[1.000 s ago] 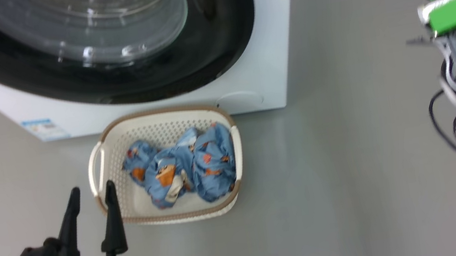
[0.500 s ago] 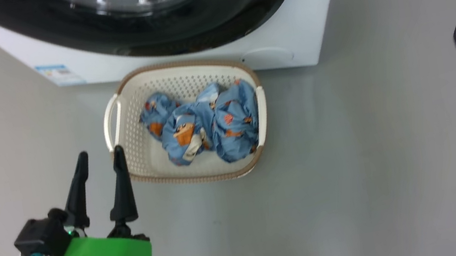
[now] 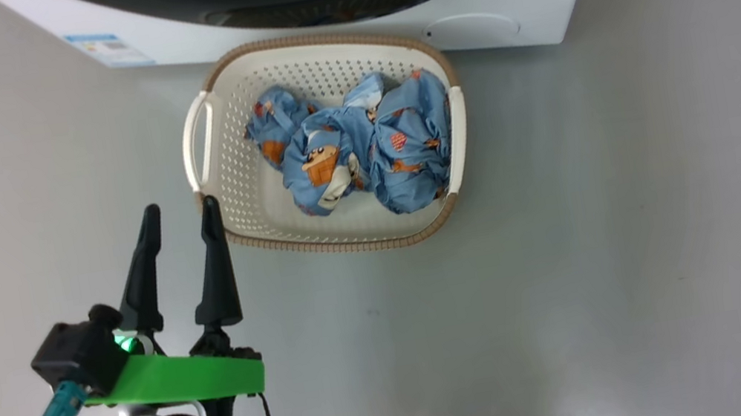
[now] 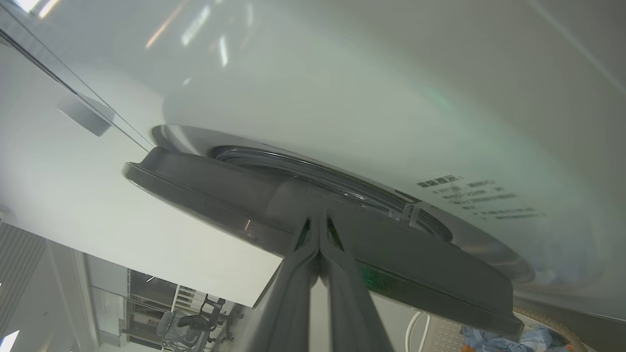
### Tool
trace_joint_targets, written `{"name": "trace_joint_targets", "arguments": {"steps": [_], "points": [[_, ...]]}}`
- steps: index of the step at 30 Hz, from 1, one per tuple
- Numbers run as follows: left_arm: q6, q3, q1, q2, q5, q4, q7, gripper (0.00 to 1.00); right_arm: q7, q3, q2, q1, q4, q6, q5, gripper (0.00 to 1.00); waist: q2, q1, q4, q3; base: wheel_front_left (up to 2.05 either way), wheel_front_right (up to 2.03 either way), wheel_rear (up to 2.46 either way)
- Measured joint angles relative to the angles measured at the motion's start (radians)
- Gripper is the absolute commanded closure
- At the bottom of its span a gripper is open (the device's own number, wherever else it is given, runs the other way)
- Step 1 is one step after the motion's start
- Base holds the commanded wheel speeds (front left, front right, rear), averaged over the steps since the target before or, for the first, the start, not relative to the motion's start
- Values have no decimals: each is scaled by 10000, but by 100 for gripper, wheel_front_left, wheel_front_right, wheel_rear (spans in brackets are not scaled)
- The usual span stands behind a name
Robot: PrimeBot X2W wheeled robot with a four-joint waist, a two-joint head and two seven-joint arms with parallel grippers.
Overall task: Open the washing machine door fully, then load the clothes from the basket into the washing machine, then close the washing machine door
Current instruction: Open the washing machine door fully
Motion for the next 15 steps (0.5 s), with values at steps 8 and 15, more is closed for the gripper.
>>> {"name": "trace_joint_targets", "arguments": {"steps": [8,15], "points": [[0,-176,-142,-105,-111,-36,0,0,353,163,31,-499,399,0,-104,100,0,0,256,442,0,0,0],[0,-274,-341,-153,-136,-54,0,0,349,226,61,-766,579,0,-226,100,0,0,422,705,0,0,0]]}}
